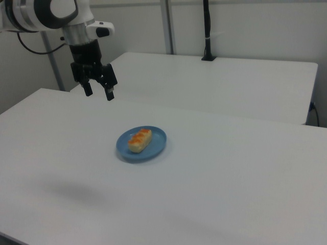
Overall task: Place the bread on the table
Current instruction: 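Move the gripper down over the bread roll on the blue plate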
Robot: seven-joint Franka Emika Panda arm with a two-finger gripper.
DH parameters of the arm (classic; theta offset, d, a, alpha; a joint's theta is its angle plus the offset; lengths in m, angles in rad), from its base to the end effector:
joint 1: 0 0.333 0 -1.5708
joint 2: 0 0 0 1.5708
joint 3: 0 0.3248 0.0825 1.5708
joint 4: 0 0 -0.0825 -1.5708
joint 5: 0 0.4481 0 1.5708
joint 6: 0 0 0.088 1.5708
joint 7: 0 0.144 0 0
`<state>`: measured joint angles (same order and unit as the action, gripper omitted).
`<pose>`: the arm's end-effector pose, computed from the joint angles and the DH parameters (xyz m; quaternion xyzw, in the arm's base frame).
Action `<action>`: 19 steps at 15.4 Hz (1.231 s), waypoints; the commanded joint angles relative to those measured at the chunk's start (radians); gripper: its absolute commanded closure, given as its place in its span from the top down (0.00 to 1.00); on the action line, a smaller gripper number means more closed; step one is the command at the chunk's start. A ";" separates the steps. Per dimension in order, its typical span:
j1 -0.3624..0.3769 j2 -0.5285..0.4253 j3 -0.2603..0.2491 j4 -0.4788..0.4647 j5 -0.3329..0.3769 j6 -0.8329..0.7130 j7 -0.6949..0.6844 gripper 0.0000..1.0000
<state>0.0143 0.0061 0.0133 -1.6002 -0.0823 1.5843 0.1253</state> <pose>0.6201 0.0054 0.5784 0.9980 -0.0478 -0.0078 0.0418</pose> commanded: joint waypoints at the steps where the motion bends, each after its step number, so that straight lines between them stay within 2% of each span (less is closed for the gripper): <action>1: -0.008 -0.021 -0.006 -0.017 0.001 0.006 -0.023 1.00; 14: -0.008 0.000 -0.006 -0.017 0.012 0.034 -0.035 1.00; 19: -0.008 0.066 -0.006 0.020 0.012 0.072 -0.053 1.00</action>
<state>0.0055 0.0297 0.0132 -1.5998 -0.0817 1.5985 0.1008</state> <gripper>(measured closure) 0.000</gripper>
